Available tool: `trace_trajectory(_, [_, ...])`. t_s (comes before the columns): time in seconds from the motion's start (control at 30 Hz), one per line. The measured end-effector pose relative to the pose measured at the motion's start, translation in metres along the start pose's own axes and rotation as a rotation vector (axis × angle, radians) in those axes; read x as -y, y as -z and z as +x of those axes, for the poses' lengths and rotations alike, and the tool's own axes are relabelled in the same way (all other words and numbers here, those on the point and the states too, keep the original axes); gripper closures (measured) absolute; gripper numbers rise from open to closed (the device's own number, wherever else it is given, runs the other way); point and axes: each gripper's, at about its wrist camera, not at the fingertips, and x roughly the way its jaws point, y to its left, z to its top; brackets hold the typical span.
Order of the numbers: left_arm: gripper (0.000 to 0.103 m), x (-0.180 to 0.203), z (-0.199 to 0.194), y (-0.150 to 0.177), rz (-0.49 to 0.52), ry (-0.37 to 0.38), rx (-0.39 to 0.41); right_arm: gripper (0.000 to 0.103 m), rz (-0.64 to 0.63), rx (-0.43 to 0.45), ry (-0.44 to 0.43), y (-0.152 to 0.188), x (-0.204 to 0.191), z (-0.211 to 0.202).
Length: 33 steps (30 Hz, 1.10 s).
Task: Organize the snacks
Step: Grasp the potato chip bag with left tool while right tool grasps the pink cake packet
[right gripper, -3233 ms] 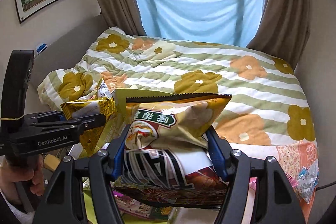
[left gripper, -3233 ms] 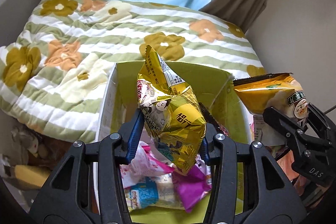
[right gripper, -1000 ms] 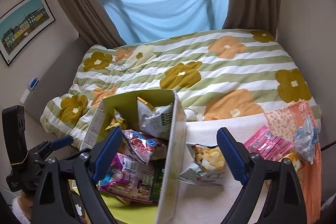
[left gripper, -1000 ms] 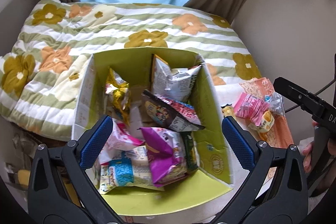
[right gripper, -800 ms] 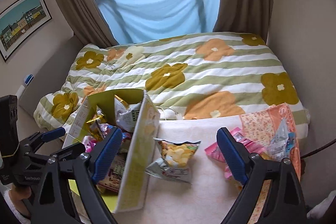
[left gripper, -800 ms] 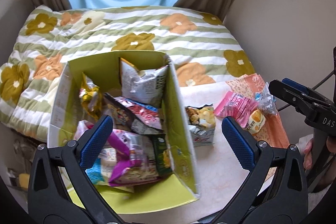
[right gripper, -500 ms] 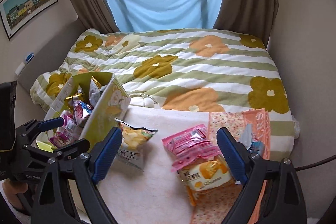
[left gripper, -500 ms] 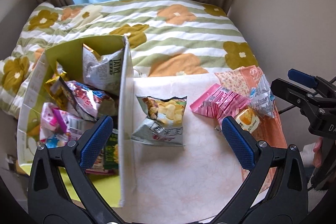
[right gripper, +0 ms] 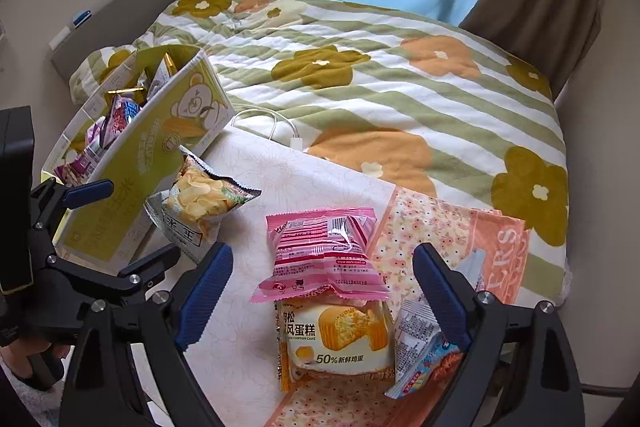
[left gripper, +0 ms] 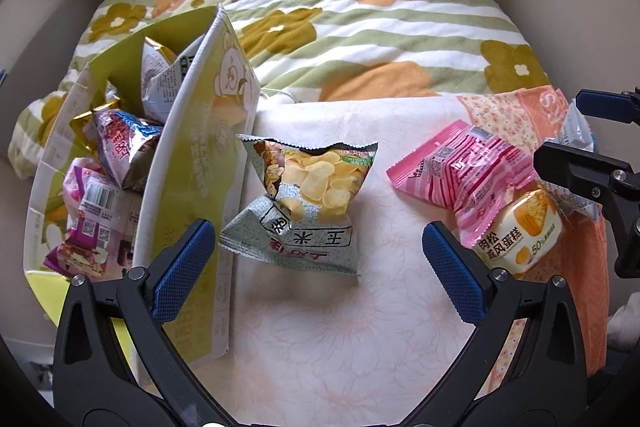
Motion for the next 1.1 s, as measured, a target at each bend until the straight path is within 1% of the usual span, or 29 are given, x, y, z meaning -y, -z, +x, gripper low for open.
trace_trajectory(0.1, [0.0,0.003,0.017,-0.001,-0.012,-0.003,-0.022,0.013,-0.011,-0.035,-0.007,-0.002,0.002,0.016])
trace_trajectory(0.2, [0.0,0.004,0.031,-0.002,-0.025,-0.026,-0.033,0.013,-0.022,-0.07,-0.013,-0.004,-0.001,0.031])
trace_trajectory(0.33, [0.001,0.01,0.044,-0.002,-0.002,-0.087,-0.032,0.013,-0.067,-0.102,0.018,-0.005,-0.008,0.05])
trace_trajectory(0.43, [0.001,0.014,0.053,-0.005,0.022,-0.139,-0.032,0.013,-0.055,-0.136,0.01,-0.007,-0.004,0.063])
trace_trajectory(0.53, [0.003,0.018,0.06,-0.008,0.056,-0.174,-0.032,0.013,-0.062,-0.179,0.017,-0.007,0.0,0.076])
trace_trajectory(0.67, [0.012,0.02,0.076,-0.008,0.078,-0.206,-0.073,0.013,-0.072,-0.208,0.013,-0.006,0.003,0.085])
trace_trajectory(0.7, [0.013,0.019,0.08,-0.008,0.075,-0.212,-0.087,0.013,-0.073,-0.215,0.011,-0.006,0.004,0.087])
trace_trajectory(0.73, [0.014,0.018,0.084,-0.008,0.066,-0.208,-0.098,0.013,-0.074,-0.22,0.009,-0.005,0.004,0.088])
trace_trajectory(0.8, [0.02,0.013,0.089,-0.008,0.043,-0.196,-0.115,0.013,-0.077,-0.232,0.006,-0.005,0.004,0.092])
trace_trajectory(0.83, [0.027,0.012,0.091,-0.007,0.038,-0.198,-0.119,0.013,-0.079,-0.236,0.005,-0.005,0.005,0.094])
trace_trajectory(0.87, [0.029,0.01,0.093,-0.008,0.035,-0.198,-0.126,0.013,-0.08,-0.24,0.005,-0.005,0.004,0.096])
trace_trajectory(0.9, [0.03,0.009,0.094,-0.008,0.03,-0.195,-0.129,0.013,-0.081,-0.246,0.003,-0.004,0.004,0.098])
trace_trajectory(1.03, [0.038,0.006,0.092,-0.005,0.021,-0.176,-0.123,0.013,-0.084,-0.261,-0.001,-0.003,0.005,0.103])
trace_trajectory(1.1, [0.04,0.004,0.089,-0.003,0.01,-0.156,-0.122,0.013,-0.079,-0.268,-0.002,-0.003,0.004,0.108])
